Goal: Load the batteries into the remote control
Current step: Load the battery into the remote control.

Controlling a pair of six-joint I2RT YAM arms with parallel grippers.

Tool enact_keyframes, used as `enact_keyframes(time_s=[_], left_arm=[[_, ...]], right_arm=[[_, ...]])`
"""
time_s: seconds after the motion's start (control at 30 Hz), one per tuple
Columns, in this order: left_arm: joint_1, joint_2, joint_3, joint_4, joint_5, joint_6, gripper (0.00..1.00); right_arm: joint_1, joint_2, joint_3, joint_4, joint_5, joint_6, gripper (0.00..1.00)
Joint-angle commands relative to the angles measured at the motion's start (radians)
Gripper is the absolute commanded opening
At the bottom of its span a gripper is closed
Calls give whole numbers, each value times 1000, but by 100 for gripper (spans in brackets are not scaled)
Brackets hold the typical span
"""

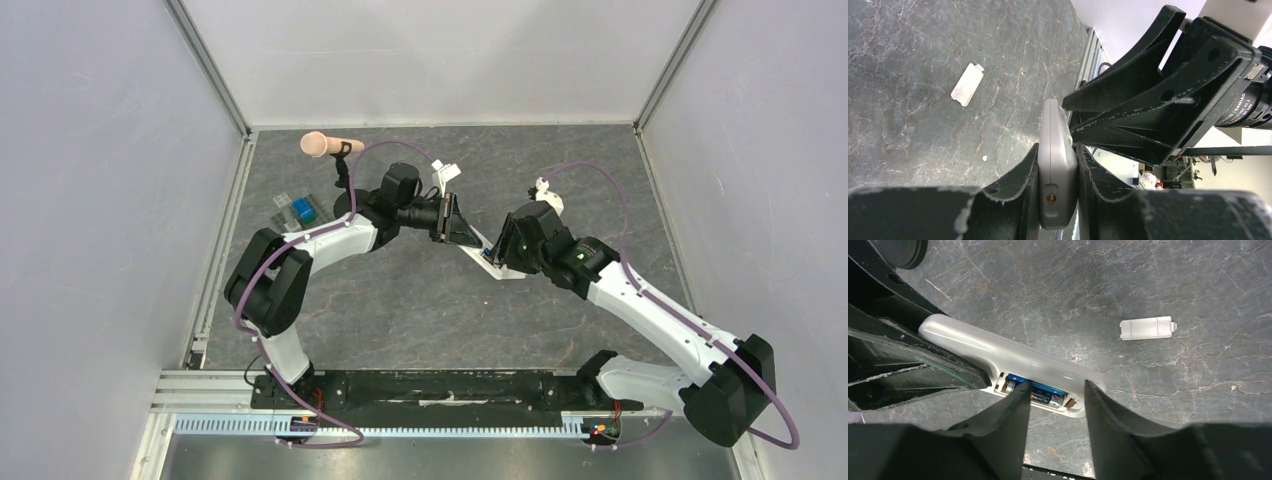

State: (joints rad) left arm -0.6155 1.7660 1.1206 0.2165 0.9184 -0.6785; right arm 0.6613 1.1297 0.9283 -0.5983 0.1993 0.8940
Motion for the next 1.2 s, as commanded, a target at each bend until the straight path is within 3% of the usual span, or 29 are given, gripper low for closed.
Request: enact_keyframes(time_s=[0.0, 0.17, 0.3, 0.5, 0.73, 0.9, 1.17], left_arm=[[-8, -32, 58, 58, 31, -61, 2], [3, -41, 63, 63, 18, -93, 2], [6, -54, 69, 90, 22, -145, 2], [19, -97, 74, 127, 42, -222, 2], [21, -135, 74, 133, 72, -247, 2], [21, -149, 64, 186, 98, -298, 2], [21, -164, 48, 251, 127, -347, 2]], right_arm=[[-11, -54, 39, 23, 6, -45, 52], [-24, -131, 76, -36, 36, -58, 74], [-32, -184, 67, -37, 14, -51, 81], [-36, -270, 9, -34, 34, 0, 83], [-35, -446, -152, 80, 59, 96, 86], [-36, -467, -175, 130, 23, 127, 87], [-35, -492, -222, 235, -33, 178, 78]])
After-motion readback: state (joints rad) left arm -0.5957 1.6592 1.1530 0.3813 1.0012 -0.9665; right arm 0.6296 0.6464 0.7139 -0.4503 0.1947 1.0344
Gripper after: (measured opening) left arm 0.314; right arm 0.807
